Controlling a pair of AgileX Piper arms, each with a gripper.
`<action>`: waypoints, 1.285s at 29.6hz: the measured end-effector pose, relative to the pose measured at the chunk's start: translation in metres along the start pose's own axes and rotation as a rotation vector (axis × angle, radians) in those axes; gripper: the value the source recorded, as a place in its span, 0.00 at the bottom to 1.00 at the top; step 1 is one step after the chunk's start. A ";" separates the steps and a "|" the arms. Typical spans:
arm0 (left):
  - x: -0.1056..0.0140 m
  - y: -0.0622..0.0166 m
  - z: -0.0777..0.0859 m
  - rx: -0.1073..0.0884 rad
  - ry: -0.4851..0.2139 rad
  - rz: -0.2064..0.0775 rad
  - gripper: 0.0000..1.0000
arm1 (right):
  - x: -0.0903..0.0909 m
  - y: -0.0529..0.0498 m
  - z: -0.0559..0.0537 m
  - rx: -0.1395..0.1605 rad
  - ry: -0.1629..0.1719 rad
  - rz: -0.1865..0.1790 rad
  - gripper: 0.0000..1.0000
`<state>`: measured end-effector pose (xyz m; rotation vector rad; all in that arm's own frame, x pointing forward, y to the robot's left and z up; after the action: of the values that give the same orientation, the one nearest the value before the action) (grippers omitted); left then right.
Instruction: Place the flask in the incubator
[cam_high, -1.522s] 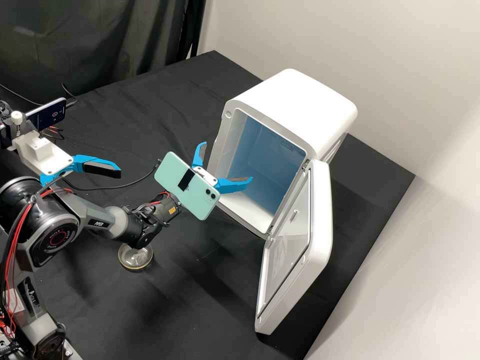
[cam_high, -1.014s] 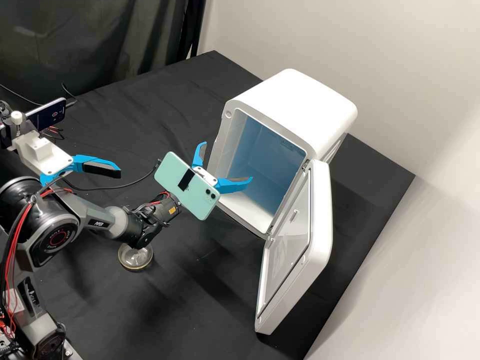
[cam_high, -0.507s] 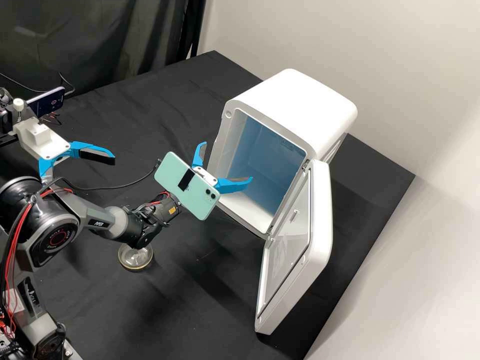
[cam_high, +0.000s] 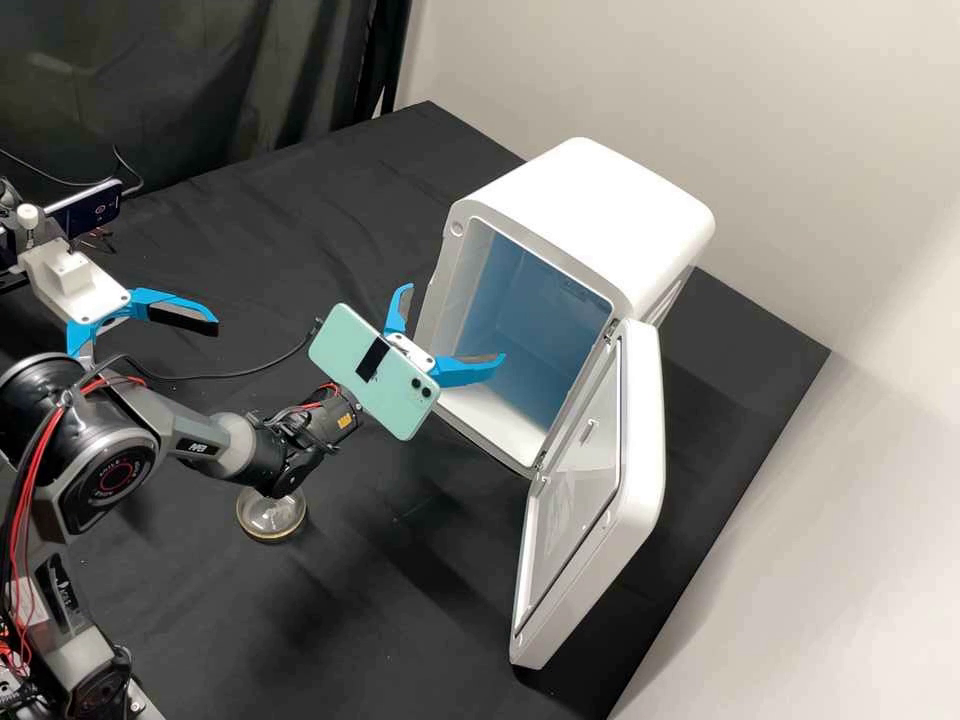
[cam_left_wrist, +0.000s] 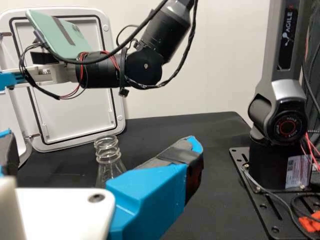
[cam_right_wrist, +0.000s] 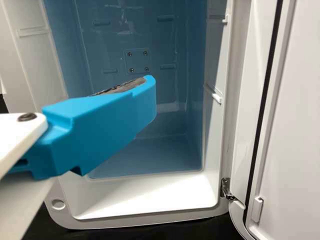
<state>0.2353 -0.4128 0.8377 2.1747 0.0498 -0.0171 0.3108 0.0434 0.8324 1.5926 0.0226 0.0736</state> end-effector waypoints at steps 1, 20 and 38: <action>-0.001 -0.0005 -0.001 -0.001 0.002 0.004 1.00 | 0.000 0.000 0.000 0.000 0.000 0.000 1.00; -0.037 -0.0184 0.007 0.010 -0.058 -0.033 1.00 | 0.000 0.000 0.000 0.000 0.000 0.000 1.00; -0.048 -0.0280 0.031 0.000 -0.183 -0.058 1.00 | 0.000 0.000 0.000 0.000 0.000 0.000 1.00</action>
<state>0.1863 -0.4240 0.7984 2.1618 0.0083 -0.2482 0.3108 0.0434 0.8324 1.5926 0.0226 0.0736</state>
